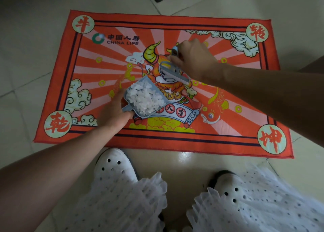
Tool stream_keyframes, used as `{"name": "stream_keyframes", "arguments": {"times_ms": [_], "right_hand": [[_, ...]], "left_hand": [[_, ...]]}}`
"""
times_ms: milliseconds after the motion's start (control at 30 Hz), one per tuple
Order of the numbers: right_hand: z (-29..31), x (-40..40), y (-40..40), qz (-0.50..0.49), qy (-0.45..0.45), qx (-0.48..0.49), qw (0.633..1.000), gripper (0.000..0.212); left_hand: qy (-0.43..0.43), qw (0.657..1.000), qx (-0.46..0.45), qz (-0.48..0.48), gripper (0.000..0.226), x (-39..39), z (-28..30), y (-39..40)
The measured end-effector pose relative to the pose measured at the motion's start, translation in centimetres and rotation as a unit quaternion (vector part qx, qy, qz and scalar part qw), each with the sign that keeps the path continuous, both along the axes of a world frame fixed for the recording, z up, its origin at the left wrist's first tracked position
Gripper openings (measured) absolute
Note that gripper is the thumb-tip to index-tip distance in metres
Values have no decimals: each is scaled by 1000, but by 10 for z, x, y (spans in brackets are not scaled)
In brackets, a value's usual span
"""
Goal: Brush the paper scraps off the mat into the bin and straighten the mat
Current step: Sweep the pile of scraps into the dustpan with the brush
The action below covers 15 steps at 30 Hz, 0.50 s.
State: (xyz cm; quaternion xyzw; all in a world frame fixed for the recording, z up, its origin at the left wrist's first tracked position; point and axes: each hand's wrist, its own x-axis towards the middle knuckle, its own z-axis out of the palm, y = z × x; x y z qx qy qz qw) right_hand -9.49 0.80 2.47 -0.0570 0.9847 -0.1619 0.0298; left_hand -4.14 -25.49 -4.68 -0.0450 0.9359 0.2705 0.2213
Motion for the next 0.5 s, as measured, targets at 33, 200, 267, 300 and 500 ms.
{"name": "stream_keyframes", "arguments": {"times_ms": [33,200,267,300,500], "right_hand": [[1,1,-3,-2,-3,-1,1000,34],[-3,-1,-16,11,-19,-13,1000,35],[-4,3,-19,11,-17,-22,1000,37],[-5,6,-20,9,-14,-26,1000,38],[-8,25,-22,-22,0,-54,998,42]], "left_hand": [[3,1000,-1,-5,76,0,0,0],[15,999,-4,-30,74,-2,2,4],[15,999,-13,-36,77,-3,3,6],[19,999,-15,-44,78,-3,2,7],[29,997,-30,-60,83,1,-2,14]]}}
